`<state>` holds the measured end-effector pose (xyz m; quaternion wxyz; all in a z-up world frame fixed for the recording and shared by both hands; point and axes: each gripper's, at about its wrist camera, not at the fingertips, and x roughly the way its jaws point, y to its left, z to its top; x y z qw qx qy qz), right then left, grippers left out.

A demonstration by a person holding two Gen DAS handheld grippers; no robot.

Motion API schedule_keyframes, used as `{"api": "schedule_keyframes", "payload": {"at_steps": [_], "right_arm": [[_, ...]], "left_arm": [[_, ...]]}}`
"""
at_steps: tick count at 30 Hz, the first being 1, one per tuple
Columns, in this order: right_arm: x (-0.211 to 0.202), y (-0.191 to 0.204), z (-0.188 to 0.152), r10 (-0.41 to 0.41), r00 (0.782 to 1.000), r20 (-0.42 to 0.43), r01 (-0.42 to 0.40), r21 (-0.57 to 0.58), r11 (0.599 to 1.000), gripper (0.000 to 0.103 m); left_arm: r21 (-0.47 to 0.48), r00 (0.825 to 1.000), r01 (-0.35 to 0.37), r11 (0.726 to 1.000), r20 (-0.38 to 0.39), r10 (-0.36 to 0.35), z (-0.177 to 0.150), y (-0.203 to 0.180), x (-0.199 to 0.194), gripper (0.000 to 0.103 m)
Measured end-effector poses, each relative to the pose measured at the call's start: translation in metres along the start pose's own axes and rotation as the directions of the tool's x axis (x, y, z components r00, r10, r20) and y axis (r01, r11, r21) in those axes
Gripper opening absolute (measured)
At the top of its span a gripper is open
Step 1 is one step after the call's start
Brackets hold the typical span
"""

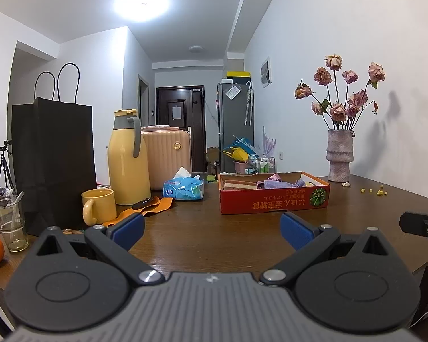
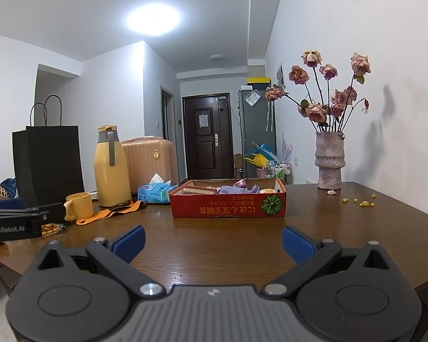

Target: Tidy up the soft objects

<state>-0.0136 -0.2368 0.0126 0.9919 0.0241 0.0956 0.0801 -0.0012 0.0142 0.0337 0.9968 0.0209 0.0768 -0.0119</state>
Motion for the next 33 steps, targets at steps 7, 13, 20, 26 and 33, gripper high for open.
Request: {"api": "schedule_keyframes", "payload": {"at_steps": [7,13,20,26,33], "right_arm": [[0.001,0.0002,0.0001,0.006,1.0,0.001,-0.006,-0.003,1.0,0.102],[0.0009,0.0006,0.0004,0.0,1.0,0.002,0.0,-0.002,1.0,0.102],[-0.0003,0.0007,0.0001,-0.004,1.0,0.002,0.004,0.002,1.0,0.102],[-0.0006,0.0003,0.0002,-0.005,1.0,0.001,0.005,0.001,1.0,0.102],[-0.0007,-0.0024,0.0003,-0.007,1.0,0.003,0.007,0.005,1.0,0.102]], "left_arm": [[0.004,1.0,0.005,1.0,-0.001,-0.005,-0.0006,-0.0006,-0.0003,0.103],[0.001,1.0,0.005,1.0,-0.003,-0.005,-0.001,0.0,0.0002,0.103],[-0.007,1.0,0.002,1.0,0.016,-0.002,-0.0025,-0.0004,-0.002,0.103],[-0.011,1.0,0.0,1.0,0.018,0.0,-0.0031,0.0008,-0.0034,0.103],[0.001,1.0,-0.001,1.0,0.024,0.001,-0.0036,0.0,-0.0052,0.103]]}}
